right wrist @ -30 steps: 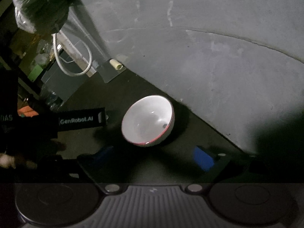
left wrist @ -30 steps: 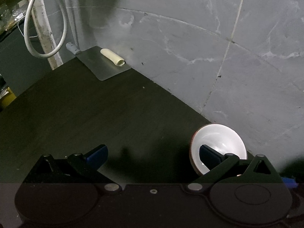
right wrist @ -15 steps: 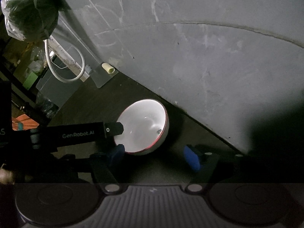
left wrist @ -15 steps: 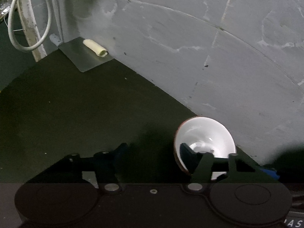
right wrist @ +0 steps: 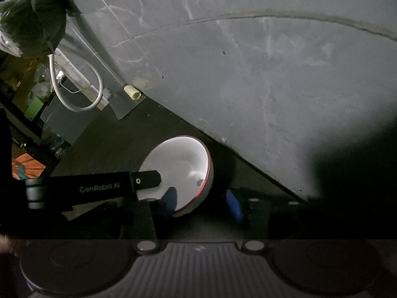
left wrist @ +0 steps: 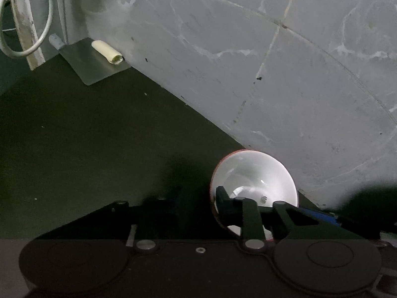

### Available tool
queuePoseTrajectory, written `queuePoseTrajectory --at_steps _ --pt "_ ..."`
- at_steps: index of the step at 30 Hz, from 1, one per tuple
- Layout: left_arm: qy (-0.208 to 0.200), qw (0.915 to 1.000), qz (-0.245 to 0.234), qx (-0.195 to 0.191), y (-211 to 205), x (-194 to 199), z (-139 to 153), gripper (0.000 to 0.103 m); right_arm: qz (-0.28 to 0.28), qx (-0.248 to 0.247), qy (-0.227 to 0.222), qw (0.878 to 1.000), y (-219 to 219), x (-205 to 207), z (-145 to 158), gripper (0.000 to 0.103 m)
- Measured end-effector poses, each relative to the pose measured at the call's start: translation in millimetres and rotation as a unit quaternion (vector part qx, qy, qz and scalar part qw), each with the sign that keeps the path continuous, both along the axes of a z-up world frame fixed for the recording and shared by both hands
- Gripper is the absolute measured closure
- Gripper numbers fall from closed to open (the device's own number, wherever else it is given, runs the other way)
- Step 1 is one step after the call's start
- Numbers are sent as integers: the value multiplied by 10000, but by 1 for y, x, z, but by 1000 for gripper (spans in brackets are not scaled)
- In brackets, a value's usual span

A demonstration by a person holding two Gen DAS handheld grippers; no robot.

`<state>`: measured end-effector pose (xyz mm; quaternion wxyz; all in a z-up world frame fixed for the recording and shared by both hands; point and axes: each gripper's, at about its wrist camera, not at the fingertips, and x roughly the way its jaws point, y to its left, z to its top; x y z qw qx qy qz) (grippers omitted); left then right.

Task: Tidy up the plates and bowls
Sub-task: 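Carry the second white bowl with the left tool to the stacked bowls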

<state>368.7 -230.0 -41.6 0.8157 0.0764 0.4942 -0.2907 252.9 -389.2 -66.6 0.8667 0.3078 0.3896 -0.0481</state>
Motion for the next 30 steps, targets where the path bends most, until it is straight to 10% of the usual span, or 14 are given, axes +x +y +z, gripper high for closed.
queuePoseTrajectory --at_steps 7,30 --pt "251 9992 -31 -296 2 1 -5 94 143 34 -33 9999 0 5 -1 71" --pt "31 9987 214 -471 42 -38 18 96 653 -59 -228 9976 24 -25 28 79"
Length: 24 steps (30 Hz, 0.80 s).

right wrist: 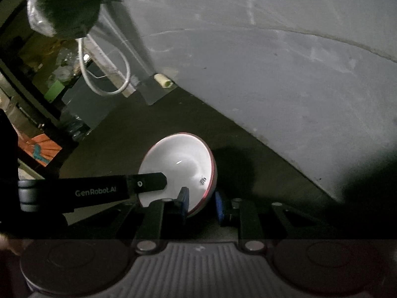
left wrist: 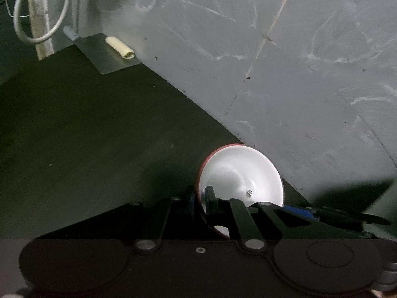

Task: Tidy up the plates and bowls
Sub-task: 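Carry the second white bowl with the left tool to the stacked bowls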

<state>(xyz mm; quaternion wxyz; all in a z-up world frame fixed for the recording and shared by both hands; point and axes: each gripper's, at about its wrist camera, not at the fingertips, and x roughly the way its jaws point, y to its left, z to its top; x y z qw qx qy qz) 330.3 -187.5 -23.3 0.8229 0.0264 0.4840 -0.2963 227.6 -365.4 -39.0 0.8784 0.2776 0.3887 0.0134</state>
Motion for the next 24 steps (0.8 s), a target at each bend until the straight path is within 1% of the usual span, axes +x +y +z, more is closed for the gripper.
queuePoseTrajectory --at_steps 16,24 --pt "-247 9988 400 -126 64 -63 34 96 442 -64 -304 9985 51 -56 38 79" --pt "-258 9979 552 -198 97 -98 41 96 642 -95 -334 9973 75 -88 48 79"
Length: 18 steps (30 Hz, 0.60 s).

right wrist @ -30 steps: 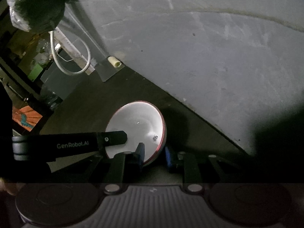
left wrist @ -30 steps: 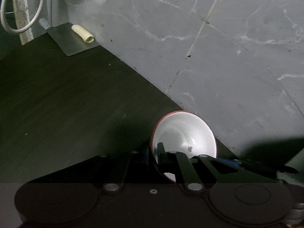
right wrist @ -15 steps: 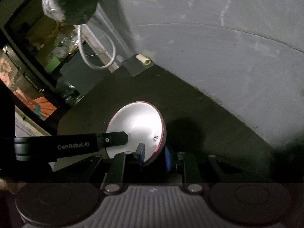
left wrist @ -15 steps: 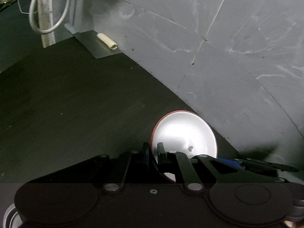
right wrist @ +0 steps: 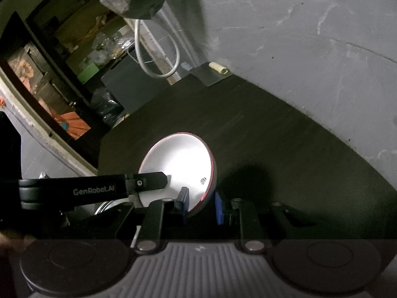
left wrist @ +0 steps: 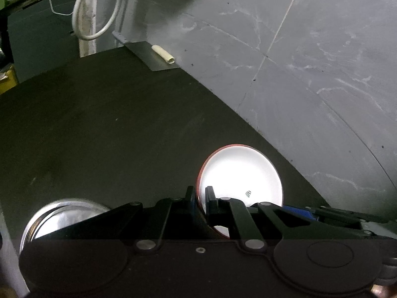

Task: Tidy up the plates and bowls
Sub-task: 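Carry the second white bowl with the left tool to the stacked bowls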

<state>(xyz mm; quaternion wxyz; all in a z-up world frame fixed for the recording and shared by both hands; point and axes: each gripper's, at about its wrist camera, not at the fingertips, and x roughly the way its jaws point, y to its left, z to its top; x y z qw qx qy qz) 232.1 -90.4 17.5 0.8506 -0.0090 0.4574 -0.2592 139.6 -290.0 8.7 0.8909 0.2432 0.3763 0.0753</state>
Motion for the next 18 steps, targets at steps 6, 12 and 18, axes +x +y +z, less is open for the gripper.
queuePoseTrajectory --at_steps 6,12,18 --pt "-12 9999 113 -45 25 -27 4 96 158 -37 -32 9999 19 -23 6 79" --pt "-13 9998 204 -87 42 -50 9 95 349 -53 -40 9994 31 -44 13 79" --pt "50 9995 300 -118 57 -75 11 96 677 -46 21 9977 38 -67 18 79"
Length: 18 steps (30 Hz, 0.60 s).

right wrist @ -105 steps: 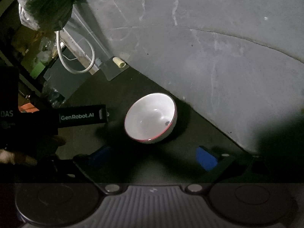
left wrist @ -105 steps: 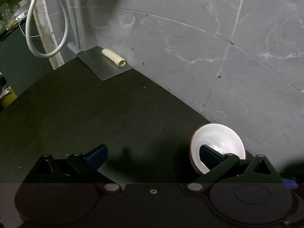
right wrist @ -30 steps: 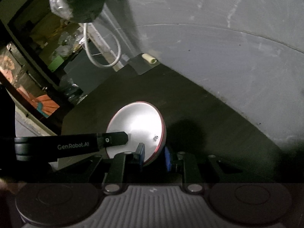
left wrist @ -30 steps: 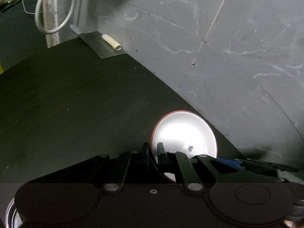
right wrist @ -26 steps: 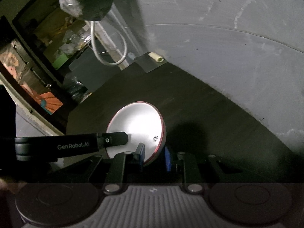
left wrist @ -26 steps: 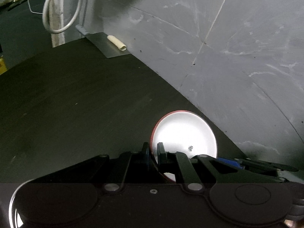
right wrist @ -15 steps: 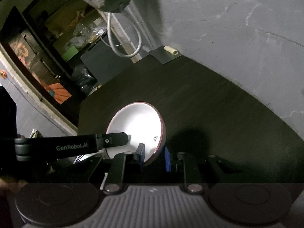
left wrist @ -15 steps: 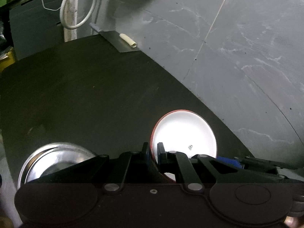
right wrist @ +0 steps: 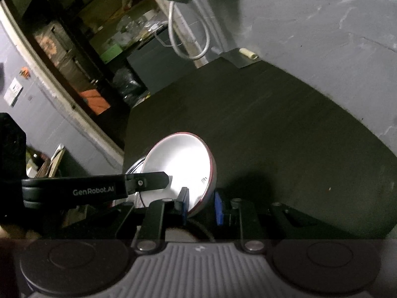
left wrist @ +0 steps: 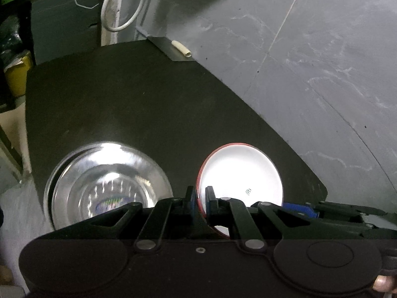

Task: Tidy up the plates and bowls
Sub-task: 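Carry the second white bowl with the left tool to the stacked bowls, then lower the second white bowl into the first white bowl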

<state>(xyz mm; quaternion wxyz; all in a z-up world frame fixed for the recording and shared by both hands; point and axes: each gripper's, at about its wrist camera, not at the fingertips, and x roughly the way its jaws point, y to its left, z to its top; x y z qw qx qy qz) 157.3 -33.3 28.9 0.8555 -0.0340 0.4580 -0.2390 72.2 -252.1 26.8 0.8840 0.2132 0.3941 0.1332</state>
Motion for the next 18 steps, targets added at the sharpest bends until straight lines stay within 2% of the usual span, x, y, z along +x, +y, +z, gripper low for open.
queuePoseTrajectory --at_steps 10,18 --pt "286 9994 173 -1 25 -43 -4 95 606 5 373 9975 14 -29 3 79" --pt "500 9981 346 37 36 -66 -15 94 749 -62 581 9955 26 -39 1 79"
